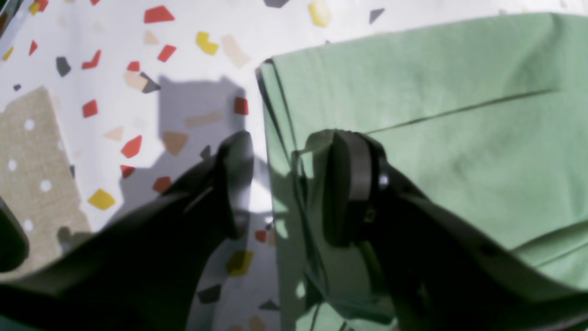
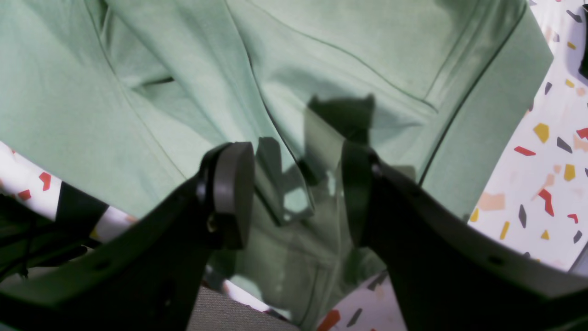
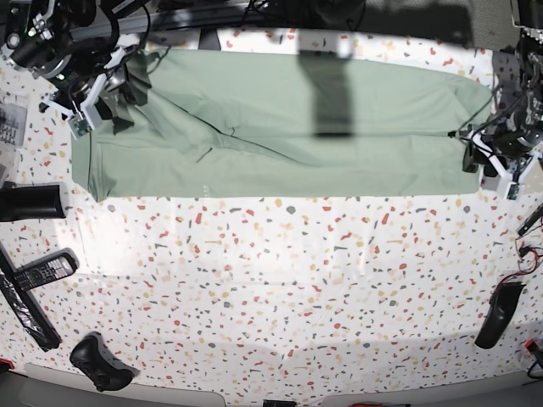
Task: Fold the T-shirt properly
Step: 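Move right gripper along the folded edge and grasp the fold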
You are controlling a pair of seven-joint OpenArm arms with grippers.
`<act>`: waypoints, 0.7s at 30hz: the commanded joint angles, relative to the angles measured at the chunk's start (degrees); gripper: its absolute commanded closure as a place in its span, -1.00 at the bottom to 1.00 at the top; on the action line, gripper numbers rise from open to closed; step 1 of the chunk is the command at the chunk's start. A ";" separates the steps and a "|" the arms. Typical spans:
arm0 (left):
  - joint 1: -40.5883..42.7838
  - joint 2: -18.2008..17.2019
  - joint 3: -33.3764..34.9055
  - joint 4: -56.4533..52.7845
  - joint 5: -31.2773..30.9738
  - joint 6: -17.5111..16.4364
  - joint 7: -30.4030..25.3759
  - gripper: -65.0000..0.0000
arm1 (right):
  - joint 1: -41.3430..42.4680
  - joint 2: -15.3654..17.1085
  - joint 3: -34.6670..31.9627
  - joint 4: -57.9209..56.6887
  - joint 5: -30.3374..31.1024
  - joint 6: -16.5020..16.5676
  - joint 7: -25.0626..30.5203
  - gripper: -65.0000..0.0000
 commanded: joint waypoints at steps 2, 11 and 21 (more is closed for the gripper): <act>-0.59 -0.96 -0.26 2.12 -0.22 -0.17 -1.22 0.23 | 0.02 0.79 0.52 1.11 2.54 0.10 3.82 0.09; -0.59 -0.96 -0.26 10.32 -0.24 0.00 -4.61 0.23 | 10.38 -0.90 0.46 0.98 18.40 0.10 7.19 0.09; -0.44 -0.96 -0.26 10.64 -0.22 0.00 -4.52 0.23 | 23.76 -2.84 -14.78 -6.80 5.90 0.10 -10.62 0.09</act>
